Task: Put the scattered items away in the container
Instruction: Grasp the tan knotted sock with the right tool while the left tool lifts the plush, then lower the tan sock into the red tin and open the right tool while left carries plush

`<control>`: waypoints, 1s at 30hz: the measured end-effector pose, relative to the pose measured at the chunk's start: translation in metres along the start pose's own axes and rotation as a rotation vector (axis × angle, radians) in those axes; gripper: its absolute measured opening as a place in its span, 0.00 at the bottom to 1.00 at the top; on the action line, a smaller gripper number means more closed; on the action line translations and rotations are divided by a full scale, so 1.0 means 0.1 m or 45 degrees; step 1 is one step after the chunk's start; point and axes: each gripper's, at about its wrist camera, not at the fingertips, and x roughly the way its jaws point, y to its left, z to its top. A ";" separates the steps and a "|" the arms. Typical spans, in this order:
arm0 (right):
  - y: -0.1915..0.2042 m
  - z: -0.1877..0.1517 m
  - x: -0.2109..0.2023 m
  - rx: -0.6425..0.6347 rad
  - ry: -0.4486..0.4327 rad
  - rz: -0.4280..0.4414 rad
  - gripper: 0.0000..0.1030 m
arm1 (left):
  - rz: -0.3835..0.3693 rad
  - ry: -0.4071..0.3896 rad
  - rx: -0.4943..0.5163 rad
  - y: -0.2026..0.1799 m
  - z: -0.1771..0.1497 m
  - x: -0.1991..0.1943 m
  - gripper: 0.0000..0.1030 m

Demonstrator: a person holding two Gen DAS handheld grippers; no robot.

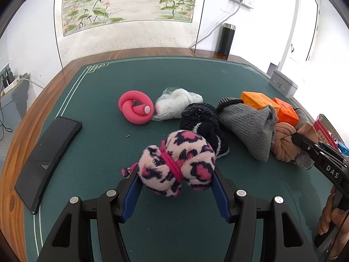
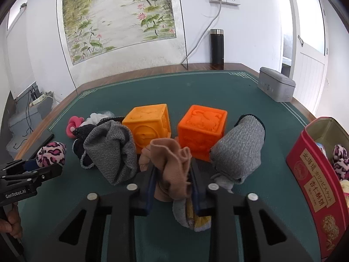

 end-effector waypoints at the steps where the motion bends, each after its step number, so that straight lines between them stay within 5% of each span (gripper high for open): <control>1: -0.01 0.00 -0.02 0.015 -0.010 0.013 0.17 | -0.001 -0.006 0.000 0.00 0.00 -0.02 0.60; 16: -0.15 0.03 -0.47 0.146 -0.200 0.097 0.14 | -0.050 -0.093 0.000 -0.28 -0.02 -0.36 0.60; 23: -0.37 -0.03 -0.82 0.181 -0.304 0.000 0.14 | -0.087 -0.087 -0.002 -0.52 -0.07 -0.42 0.60; 30: -1.06 0.01 -1.08 0.301 -0.340 -0.183 0.14 | -0.161 -0.083 0.072 -0.97 -0.09 -0.44 0.60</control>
